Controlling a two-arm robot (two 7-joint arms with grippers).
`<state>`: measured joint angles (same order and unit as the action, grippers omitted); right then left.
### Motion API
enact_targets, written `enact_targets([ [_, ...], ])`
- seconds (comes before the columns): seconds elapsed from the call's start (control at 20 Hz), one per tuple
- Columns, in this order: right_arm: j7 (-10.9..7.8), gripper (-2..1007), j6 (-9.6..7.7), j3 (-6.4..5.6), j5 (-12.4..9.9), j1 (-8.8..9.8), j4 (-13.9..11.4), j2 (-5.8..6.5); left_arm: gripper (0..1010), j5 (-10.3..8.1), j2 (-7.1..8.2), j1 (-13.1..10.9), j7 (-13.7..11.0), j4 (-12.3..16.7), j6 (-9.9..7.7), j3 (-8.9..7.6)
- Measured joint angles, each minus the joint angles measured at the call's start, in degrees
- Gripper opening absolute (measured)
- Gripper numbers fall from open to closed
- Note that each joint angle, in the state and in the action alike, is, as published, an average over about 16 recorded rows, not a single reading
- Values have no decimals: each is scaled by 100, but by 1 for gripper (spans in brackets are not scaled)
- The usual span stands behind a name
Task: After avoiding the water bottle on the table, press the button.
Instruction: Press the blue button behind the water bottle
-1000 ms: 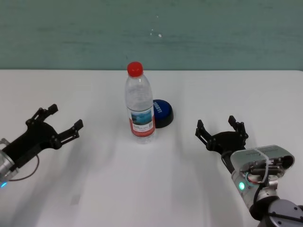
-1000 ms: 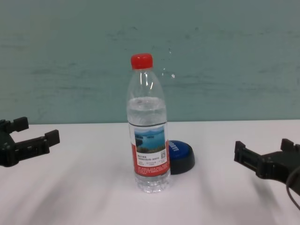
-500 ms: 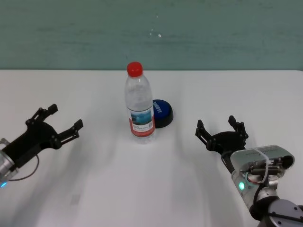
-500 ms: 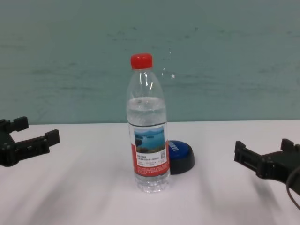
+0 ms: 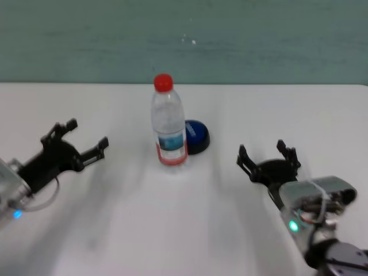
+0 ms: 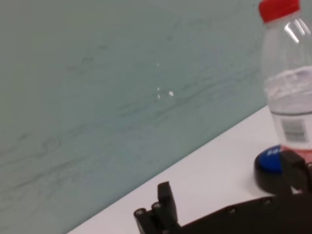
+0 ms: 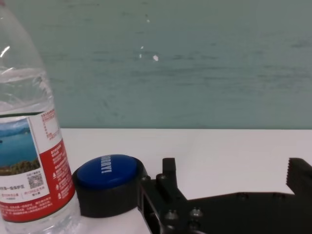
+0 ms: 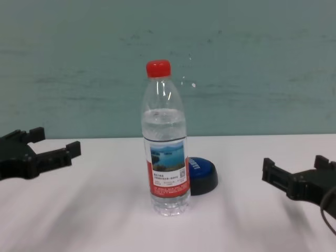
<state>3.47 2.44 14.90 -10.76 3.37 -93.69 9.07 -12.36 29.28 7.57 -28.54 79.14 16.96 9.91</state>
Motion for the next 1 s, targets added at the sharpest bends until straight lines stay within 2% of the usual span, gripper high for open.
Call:
enact_targets([
  [0.15, 0, 1004, 0, 0, 0, 0, 0, 0, 1000, 60, -73, 242, -21, -264, 49, 91],
  [0.65, 0, 1004, 0, 0, 0, 0, 0, 0, 1000, 195, -395, 1169, -181, -1401, 348, 412],
  [1.0, 0, 1004, 0, 0, 0, 0, 0, 0, 1000, 310, -654, 1662, -218, -2027, 504, 619],
])
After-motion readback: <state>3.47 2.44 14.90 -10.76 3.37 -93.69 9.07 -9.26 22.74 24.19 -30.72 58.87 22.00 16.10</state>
